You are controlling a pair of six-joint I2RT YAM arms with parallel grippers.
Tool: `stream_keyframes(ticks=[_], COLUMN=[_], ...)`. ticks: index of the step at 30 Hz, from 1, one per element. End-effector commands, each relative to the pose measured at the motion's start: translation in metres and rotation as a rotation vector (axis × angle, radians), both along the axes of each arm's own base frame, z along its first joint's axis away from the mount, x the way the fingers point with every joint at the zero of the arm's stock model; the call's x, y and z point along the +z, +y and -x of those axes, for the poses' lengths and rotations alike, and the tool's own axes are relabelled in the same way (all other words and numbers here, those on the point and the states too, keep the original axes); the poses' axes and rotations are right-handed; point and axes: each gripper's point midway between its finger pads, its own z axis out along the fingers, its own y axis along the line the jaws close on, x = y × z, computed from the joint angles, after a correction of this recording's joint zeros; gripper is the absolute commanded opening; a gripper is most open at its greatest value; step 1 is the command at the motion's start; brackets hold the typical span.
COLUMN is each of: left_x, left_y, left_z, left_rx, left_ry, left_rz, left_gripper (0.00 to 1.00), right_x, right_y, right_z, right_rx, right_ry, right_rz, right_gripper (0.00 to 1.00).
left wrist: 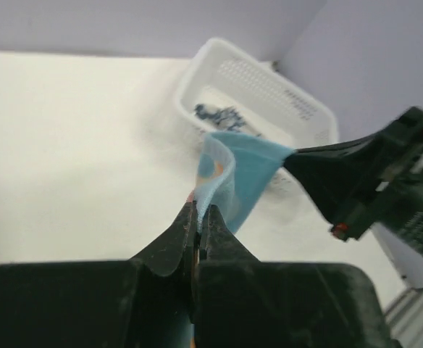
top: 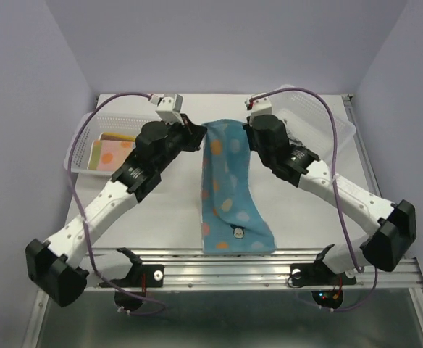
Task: Fold and stack the towels
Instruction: Flatten out the crumpled towel, then fold the towel
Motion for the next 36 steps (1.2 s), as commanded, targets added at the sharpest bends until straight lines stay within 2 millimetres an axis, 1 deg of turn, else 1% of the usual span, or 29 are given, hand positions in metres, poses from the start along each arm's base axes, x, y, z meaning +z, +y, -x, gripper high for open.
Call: stream_keyframes(ticks=[1, 2, 3, 4, 6, 7, 8, 9, 11, 12, 13, 14, 15, 16, 17, 18, 19, 21, 23, 26, 27, 28, 29, 31, 32, 33, 34, 35, 36], left_x=[0.006, 0.001, -0.002, -0.013, -0.023, -0.032, -0.036, -0.043, -0.052, -0.047, -0.058, -0.061, -0.06, -0.068, -0.071, -0.072, -0.077, -0.083, -0.091, -0.101, -0.103, -0.108, -0.111, -0.122, -0.125, -0.127, -0.132, -0.136, -0.15], left_y=[0.025, 0.027, 0.029, 0.034, 0.041, 0.045, 0.047, 0.04, 0.039, 0.041, 0.038, 0.037, 0.038, 0.033, 0.032, 0.032, 0.031, 0.032, 0.031, 0.031, 0.031, 0.03, 0.03, 0.029, 0.03, 0.027, 0.027, 0.025, 0.02], left_z=[-0.059, -0.068, -0.077, -0.094, -0.11, -0.125, -0.132, -0.141, -0.152, -0.16, -0.167, -0.172, -0.177, -0.182, -0.185, -0.187, -0.192, -0.196, -0.194, -0.185, -0.181, -0.173, -0.168, -0.154, -0.149, -0.142, -0.13, -0.124, -0.11], left_rx=[0.176, 0.177, 0.173, 0.15, 0.148, 0.143, 0.136, 0.101, 0.082, 0.082, 0.066, 0.062, 0.058, 0.028, 0.021, 0.023, 0.016, 0.023, 0.016, 0.004, -0.001, -0.013, -0.018, -0.04, -0.04, -0.05, -0.053, -0.058, -0.071], left_ry=[-0.06, -0.053, -0.05, -0.042, -0.034, -0.038, -0.04, -0.04, -0.041, -0.06, -0.05, -0.055, -0.07, -0.072, -0.076, -0.075, -0.074, -0.061, -0.041, -0.013, -0.01, -0.001, 0.013, 0.043, 0.056, 0.064, 0.072, 0.078, 0.107], left_rz=[-0.063, -0.073, -0.08, -0.085, -0.089, -0.111, -0.125, -0.142, -0.175, -0.19, -0.198, -0.202, -0.212, -0.221, -0.233, -0.238, -0.253, -0.258, -0.255, -0.243, -0.237, -0.229, -0.21, -0.198, -0.183, -0.176, -0.169, -0.166, -0.166], left_gripper=[0.0, 0.0, 0.0, 0.0, 0.0, 0.0, 0.0, 0.0, 0.0, 0.0, 0.0, 0.0, 0.0, 0.0, 0.0, 0.0, 0.0, 0.0, 0.0, 0.0, 0.0, 0.0, 0.0, 0.0, 0.0, 0.0, 0.0, 0.0, 0.0], right_x=[0.039, 0.033, 0.039, 0.027, 0.018, 0.014, 0.009, 0.013, 0.007, -0.002, -0.007, -0.003, -0.014, -0.016, -0.008, -0.01, -0.02, -0.021, -0.024, -0.035, -0.032, -0.047, -0.041, -0.051, -0.065, -0.061, -0.075, -0.082, -0.076], right_y=[-0.021, -0.019, -0.019, -0.016, -0.021, -0.018, -0.019, -0.023, -0.022, -0.022, -0.019, -0.017, -0.018, -0.016, -0.014, -0.014, -0.012, -0.009, -0.006, -0.002, -0.001, 0.001, 0.0, 0.002, 0.0, -0.002, -0.001, -0.002, -0.004], right_z=[-0.037, -0.042, -0.05, -0.059, -0.073, -0.083, -0.09, -0.1, -0.111, -0.12, -0.125, -0.13, -0.138, -0.142, -0.147, -0.151, -0.156, -0.16, -0.161, -0.153, -0.148, -0.14, -0.133, -0.121, -0.112, -0.104, -0.093, -0.085, -0.075], right_rx=[-0.096, -0.087, -0.077, -0.078, -0.094, -0.089, -0.09, -0.082, -0.061, -0.056, -0.039, -0.031, -0.03, -0.016, -0.014, -0.014, 0.004, 0.023, 0.043, 0.087, 0.108, 0.138, 0.151, 0.197, 0.207, 0.217, 0.243, 0.253, 0.262], right_ry=[-0.163, -0.154, -0.18, -0.163, -0.151, -0.143, -0.135, -0.144, -0.14, -0.137, -0.128, -0.137, -0.119, -0.117, -0.13, -0.124, -0.104, -0.106, -0.096, -0.06, -0.058, -0.019, -0.024, 0.007, 0.039, 0.04, 0.075, 0.106, 0.102], right_rz=[-0.11, -0.099, -0.108, -0.088, -0.07, -0.069, -0.062, -0.071, -0.066, -0.053, -0.051, -0.054, -0.036, -0.032, -0.039, -0.037, -0.025, -0.015, -0.014, -0.002, 0.003, 0.011, 0.004, 0.008, 0.014, 0.006, 0.005, 0.002, -0.018], right_gripper=[0.01, 0.01, 0.01, 0.01, 0.01, 0.01, 0.01, 0.01, 0.01, 0.01, 0.01, 0.01, 0.01, 0.01, 0.01, 0.01, 0.01, 0.01, 0.01, 0.01, 0.01, 0.01, 0.01, 0.01, 0.01, 0.01, 0.01, 0.01, 0.01])
